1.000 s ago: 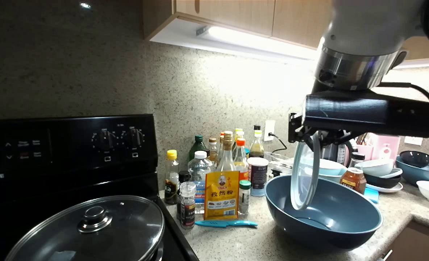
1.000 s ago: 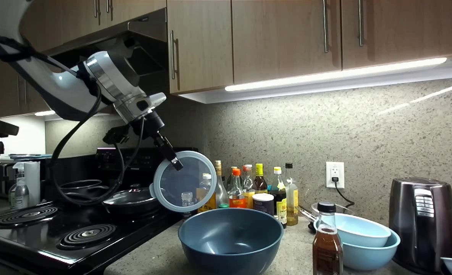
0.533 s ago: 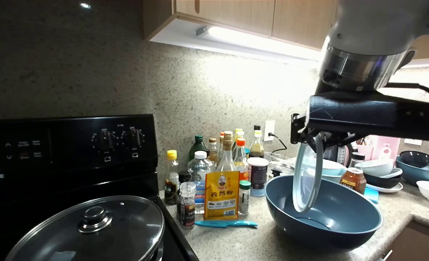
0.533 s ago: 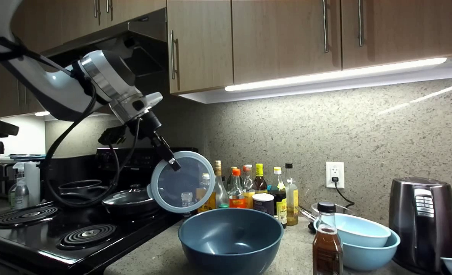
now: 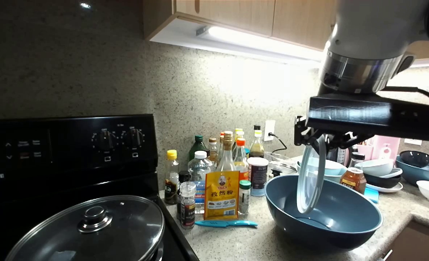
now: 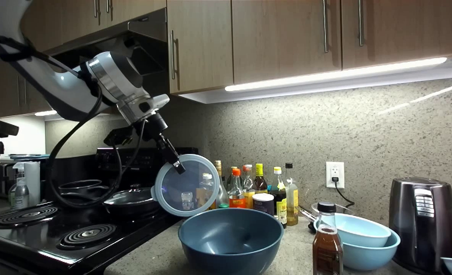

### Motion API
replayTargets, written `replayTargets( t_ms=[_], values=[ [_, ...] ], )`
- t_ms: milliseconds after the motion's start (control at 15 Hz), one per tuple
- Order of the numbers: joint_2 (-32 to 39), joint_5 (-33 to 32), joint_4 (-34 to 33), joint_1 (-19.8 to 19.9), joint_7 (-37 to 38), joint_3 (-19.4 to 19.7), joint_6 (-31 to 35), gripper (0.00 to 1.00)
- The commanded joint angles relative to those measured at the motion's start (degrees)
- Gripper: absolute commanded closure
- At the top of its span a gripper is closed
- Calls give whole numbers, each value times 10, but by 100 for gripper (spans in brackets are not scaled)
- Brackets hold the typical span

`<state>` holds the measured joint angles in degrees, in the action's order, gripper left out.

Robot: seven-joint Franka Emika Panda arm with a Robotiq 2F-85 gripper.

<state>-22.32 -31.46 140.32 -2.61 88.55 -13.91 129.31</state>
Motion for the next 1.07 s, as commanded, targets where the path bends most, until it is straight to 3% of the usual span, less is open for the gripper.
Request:
replayTargets(
  t_ms=[0, 600, 1000],
  values=[
    [1, 24, 3, 20, -5, 17, -7, 99],
    [43, 26, -4, 68, 6, 60, 2, 99],
    [56, 23, -4, 68, -1, 68, -4, 95]
  ],
)
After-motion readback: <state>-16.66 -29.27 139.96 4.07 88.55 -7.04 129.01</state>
